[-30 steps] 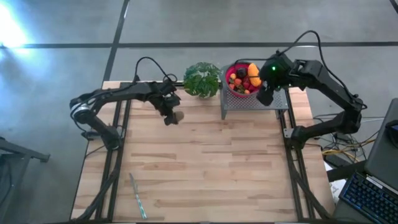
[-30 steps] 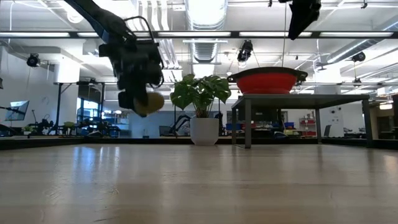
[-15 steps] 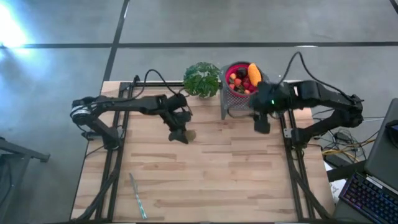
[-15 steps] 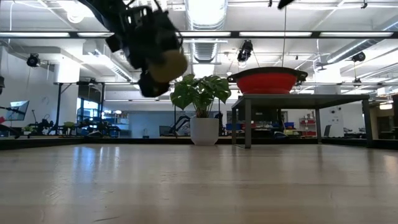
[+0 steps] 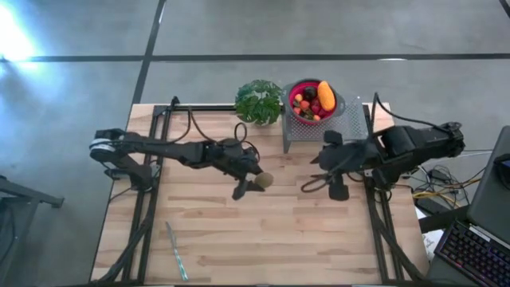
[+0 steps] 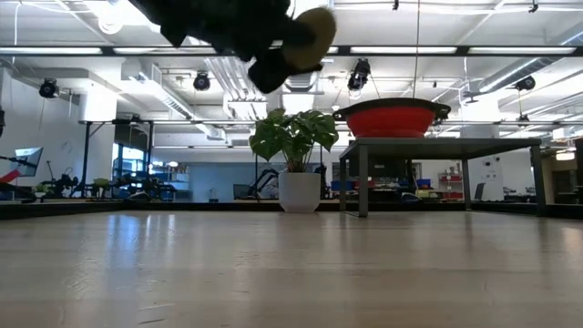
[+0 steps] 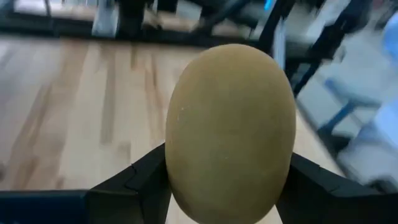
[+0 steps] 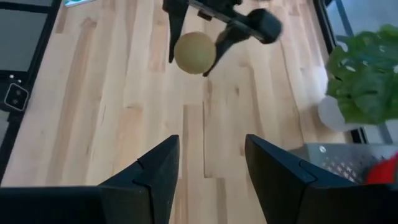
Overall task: Pick & Place Fruit
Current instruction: Put the kiwi into the red strainer bowl on the shelf
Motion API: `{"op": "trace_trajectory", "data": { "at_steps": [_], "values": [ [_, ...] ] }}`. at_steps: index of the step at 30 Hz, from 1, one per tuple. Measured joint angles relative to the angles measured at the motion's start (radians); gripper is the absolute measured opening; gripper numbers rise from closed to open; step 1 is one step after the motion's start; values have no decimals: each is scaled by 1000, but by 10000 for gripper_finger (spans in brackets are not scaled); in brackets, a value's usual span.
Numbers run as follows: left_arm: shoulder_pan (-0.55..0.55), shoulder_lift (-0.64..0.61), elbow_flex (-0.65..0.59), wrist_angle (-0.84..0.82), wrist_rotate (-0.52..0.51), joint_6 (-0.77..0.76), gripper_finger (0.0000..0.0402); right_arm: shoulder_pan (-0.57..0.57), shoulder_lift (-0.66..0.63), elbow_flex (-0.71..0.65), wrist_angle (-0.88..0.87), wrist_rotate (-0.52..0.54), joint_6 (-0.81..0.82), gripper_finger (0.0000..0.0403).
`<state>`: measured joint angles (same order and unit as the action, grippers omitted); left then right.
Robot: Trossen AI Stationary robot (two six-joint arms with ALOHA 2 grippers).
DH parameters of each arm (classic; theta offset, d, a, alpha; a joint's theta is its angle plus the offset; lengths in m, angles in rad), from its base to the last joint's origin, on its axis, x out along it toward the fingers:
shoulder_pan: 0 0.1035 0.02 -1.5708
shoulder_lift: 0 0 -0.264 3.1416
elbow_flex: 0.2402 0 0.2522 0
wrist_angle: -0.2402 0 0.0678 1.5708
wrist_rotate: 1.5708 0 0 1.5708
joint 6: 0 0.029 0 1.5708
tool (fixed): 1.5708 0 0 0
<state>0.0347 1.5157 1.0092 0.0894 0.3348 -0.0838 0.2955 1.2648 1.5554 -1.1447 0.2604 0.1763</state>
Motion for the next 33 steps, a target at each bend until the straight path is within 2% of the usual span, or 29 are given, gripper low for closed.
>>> {"op": "trace_trajectory", "data": {
  "at_steps": [6, 14, 19, 24, 29, 33],
  "values": [
    [-22, 38, 1, 211, -3, -172, 230, 22, 0, -86, 102, 2, -82, 196],
    [-22, 136, 20, 231, 5, -329, 230, 24, 1, -167, 207, 2, -174, 225],
    [-27, 239, 112, 232, 152, -341, 230, 26, 0, -194, 218, -1, -170, 247],
    [-32, 346, 241, 220, 192, -340, 230, 65, 1, -240, 270, -37, -155, 267],
    [-30, 431, 368, 204, 326, -340, 230, 115, 1, -267, 272, -31, -127, 282],
    [-35, 473, 452, 174, 365, -346, 230, 148, 1, -271, 281, -26, -124, 291]
  ]
}}
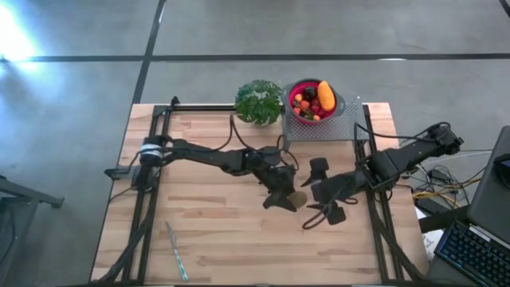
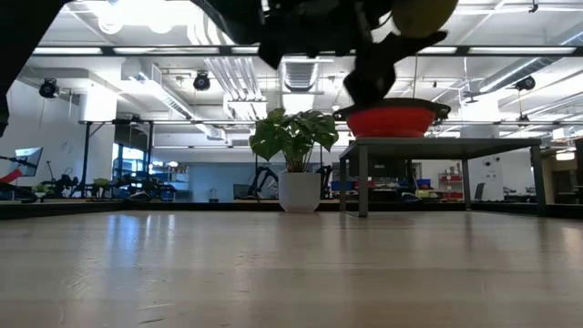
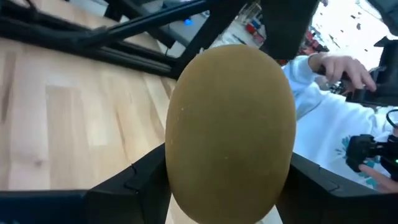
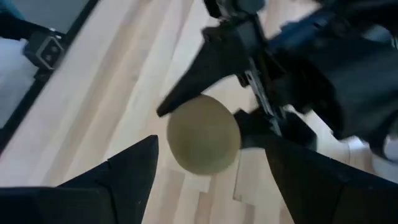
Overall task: Pick & Place Fruit
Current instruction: Put the kiwi into the red strainer bowl on the shelf
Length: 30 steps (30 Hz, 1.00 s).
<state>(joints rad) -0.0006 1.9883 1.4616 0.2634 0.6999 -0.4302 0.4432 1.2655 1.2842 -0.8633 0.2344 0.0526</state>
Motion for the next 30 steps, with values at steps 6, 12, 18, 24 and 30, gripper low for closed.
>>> {"op": "trace_trajectory", "data": {
  "at_steps": [6, 12, 18, 24, 30],
  "values": [
    [0, 23, 94, -20, 24, -1, 230, 4, 0, -16, 9, 0, -2, 302],
    [0, 23, 140, -21, 28, -18, 230, 5, 0, -33, 15, 0, -7, 309],
    [1, 23, 144, -28, 28, -23, 230, 4, 0, -34, 34, 0, -16, 296],
    [2, 23, 143, -33, 31, -16, 230, 4, 0, -34, 64, -5, -38, 265],
    [5, 23, 142, -33, 35, -11, 230, 4, 0, -35, 69, -7, -37, 239]
  ]
}}
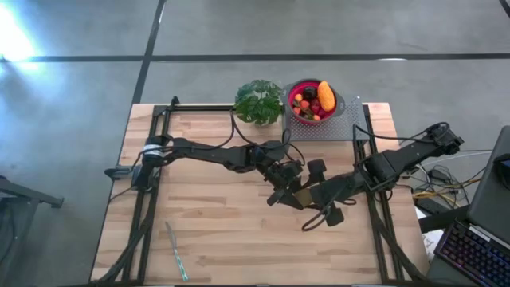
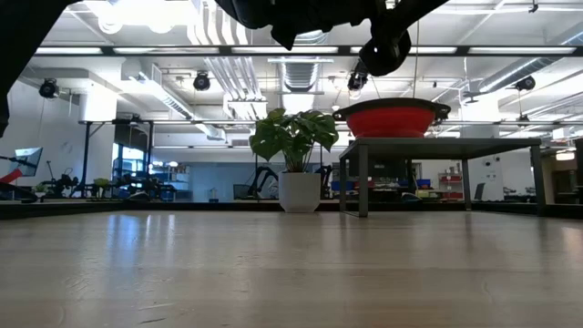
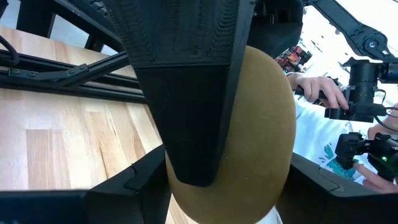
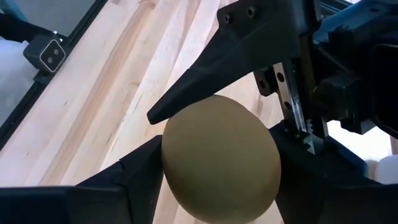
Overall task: Pick & Place Fruit
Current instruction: Put the kiwi into the red strainer bowl on the shelf
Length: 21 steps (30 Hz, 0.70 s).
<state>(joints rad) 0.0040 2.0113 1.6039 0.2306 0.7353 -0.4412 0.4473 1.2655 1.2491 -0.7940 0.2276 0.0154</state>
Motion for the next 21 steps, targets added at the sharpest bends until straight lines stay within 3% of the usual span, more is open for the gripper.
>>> {"op": "trace_trajectory", "data": {
  "at_steps": [14, 21],
  "values": [
    [1, 0, 0, -1, -5, 37, 233, 0, 0, -1, -1, 3, 0, 247],
    [1, 0, 0, 1, -15, 92, 306, 0, 0, -2, 4, -1, 6, 236]
  ]
}}
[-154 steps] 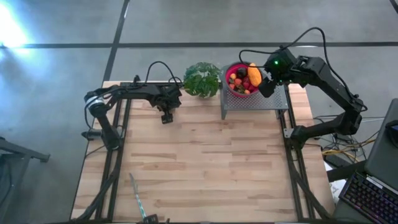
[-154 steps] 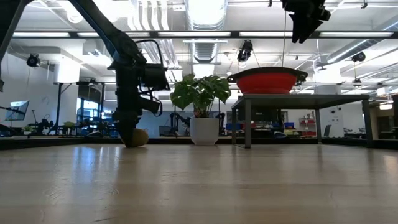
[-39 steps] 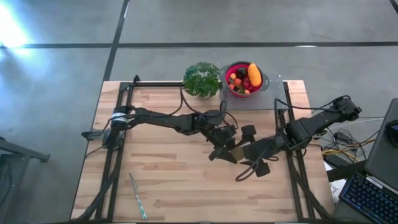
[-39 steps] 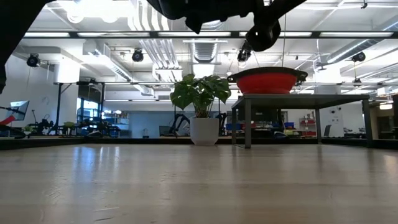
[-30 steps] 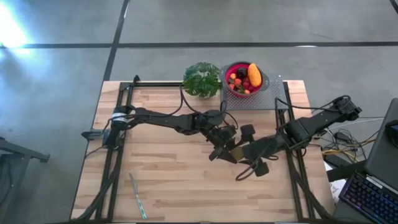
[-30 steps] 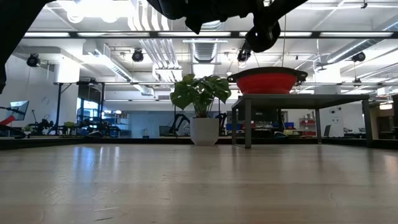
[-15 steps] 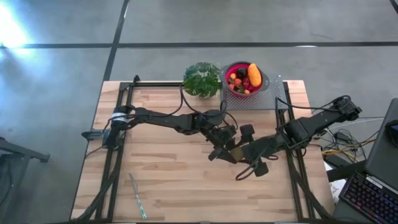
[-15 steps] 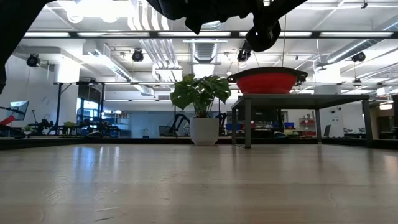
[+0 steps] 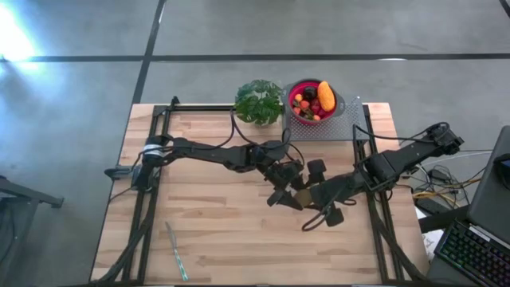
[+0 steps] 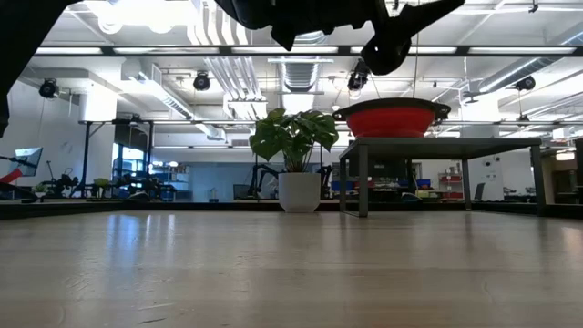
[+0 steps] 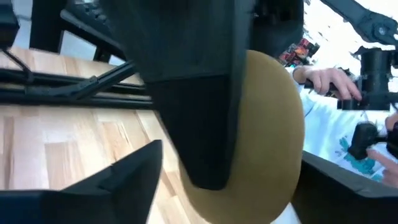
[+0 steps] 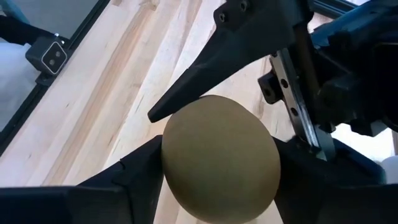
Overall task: Pick & Place Fruit
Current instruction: Put the kiwi into the red strainer bowl on the shelf
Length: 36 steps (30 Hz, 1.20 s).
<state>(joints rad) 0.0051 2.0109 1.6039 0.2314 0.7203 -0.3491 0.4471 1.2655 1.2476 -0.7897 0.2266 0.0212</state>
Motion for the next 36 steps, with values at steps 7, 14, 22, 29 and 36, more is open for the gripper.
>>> {"op": "trace_trajectory", "data": {
  "at_steps": [7, 14, 22, 29, 36],
  "values": [
    [31, -2, 0, -89, 48, 34, 363, 0, 0, 0, -7, 1, 37, 257],
    [57, -3, -7, -182, 27, 42, 363, 0, -1, 22, -115, 5, 95, 234],
    [47, -30, -22, -231, -100, 93, 362, -47, -2, 101, -281, 120, 133, 241],
    [19, -141, -149, -231, -272, 131, 362, -191, -6, 157, -335, 122, 65, 239],
    [-37, -304, -358, -124, -526, 135, 362, -424, -2, 238, -337, 96, -46, 232]
  ]
}}
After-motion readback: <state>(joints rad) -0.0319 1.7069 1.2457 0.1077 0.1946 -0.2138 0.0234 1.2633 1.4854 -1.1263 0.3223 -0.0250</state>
